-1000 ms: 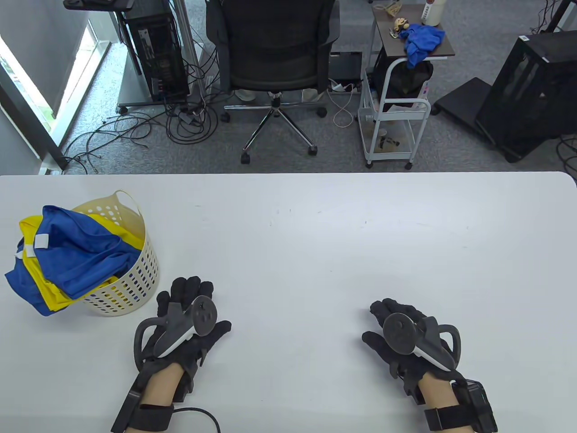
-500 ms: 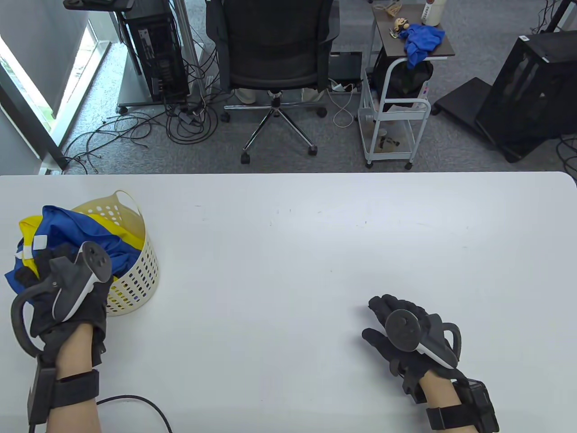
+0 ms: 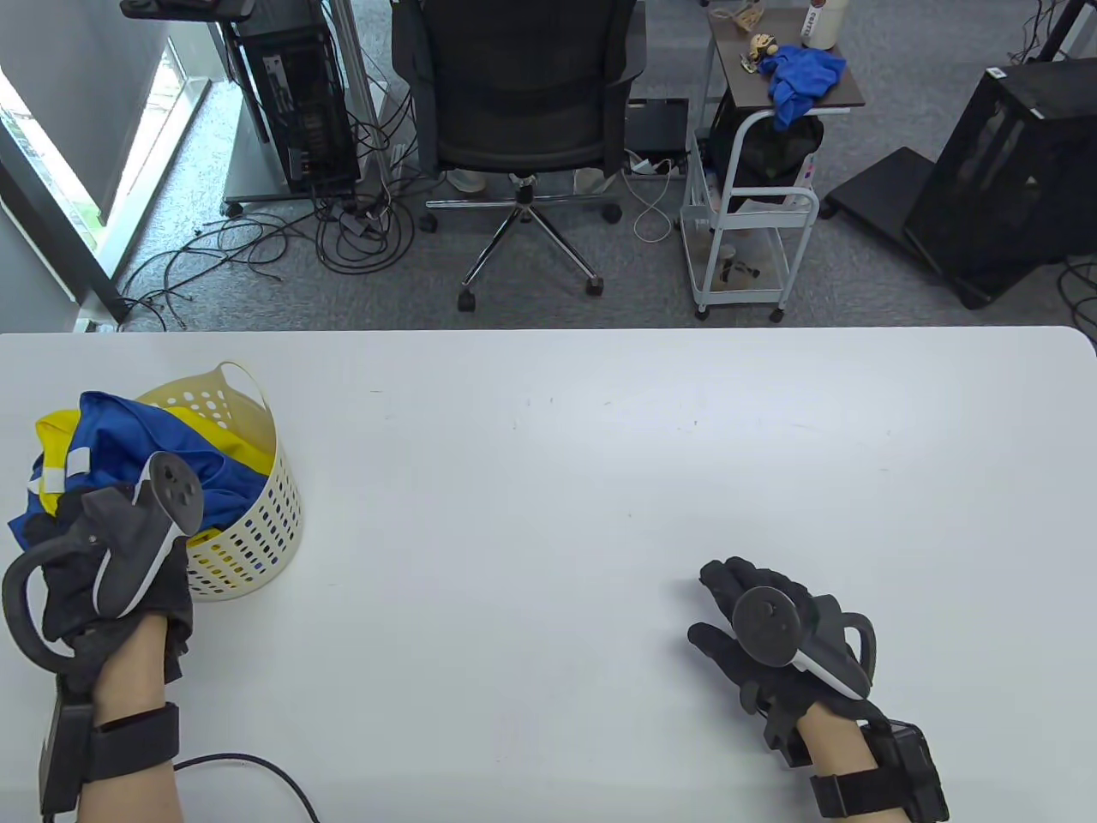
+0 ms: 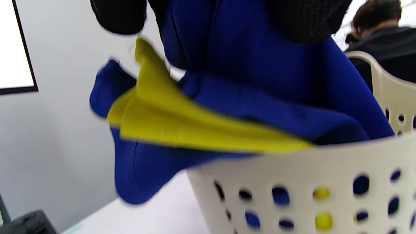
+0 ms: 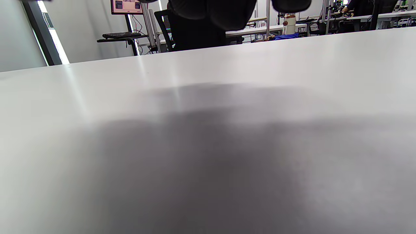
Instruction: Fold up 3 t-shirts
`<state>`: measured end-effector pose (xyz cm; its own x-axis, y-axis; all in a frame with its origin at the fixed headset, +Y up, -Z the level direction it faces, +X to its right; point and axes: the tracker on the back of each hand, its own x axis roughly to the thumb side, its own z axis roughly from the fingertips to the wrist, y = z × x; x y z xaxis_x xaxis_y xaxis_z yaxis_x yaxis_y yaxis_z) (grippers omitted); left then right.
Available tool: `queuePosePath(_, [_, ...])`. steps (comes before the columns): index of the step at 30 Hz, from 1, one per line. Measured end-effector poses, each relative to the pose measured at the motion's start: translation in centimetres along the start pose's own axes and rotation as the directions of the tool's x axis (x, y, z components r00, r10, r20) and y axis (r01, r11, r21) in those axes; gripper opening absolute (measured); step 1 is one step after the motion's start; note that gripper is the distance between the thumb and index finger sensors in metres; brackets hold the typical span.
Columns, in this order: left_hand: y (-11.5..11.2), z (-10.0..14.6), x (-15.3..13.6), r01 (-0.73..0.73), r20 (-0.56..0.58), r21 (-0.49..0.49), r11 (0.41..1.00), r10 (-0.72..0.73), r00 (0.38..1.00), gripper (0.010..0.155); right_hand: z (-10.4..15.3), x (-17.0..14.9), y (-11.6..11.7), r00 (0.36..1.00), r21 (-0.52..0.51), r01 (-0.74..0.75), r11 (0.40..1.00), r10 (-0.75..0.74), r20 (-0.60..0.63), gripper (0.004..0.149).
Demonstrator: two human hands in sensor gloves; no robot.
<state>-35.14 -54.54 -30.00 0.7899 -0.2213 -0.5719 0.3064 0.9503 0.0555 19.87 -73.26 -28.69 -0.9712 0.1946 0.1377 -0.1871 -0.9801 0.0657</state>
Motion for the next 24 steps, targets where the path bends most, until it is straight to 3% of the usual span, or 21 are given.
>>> queuePosePath(6, [2.9, 1.7, 3.3, -0.032, 0.062, 0.090, 0.995, 0.026, 0.998, 0.042, 0.2, 0.1, -0.2, 1.000, -0.015, 0.021, 1.000, -0.021, 0.021, 0.072])
queuePosePath(17, [14.5, 7.2, 12.5, -0.170, 0.288, 0.291, 0.941, 0.083, 0.954, 0.043, 0.4, -0.1, -0.5, 0.998, -0.021, 0.054, 0.998, -0.053, 0.029, 0.072])
queuePosePath(24, [19.0, 12.4, 19.0, -0.258, 0.454, 0.335, 0.906, 0.085, 0.887, 0.043, 0.5, -0.3, -0.8, 0.996, -0.031, 0.081, 0.996, -0.080, 0.036, 0.072])
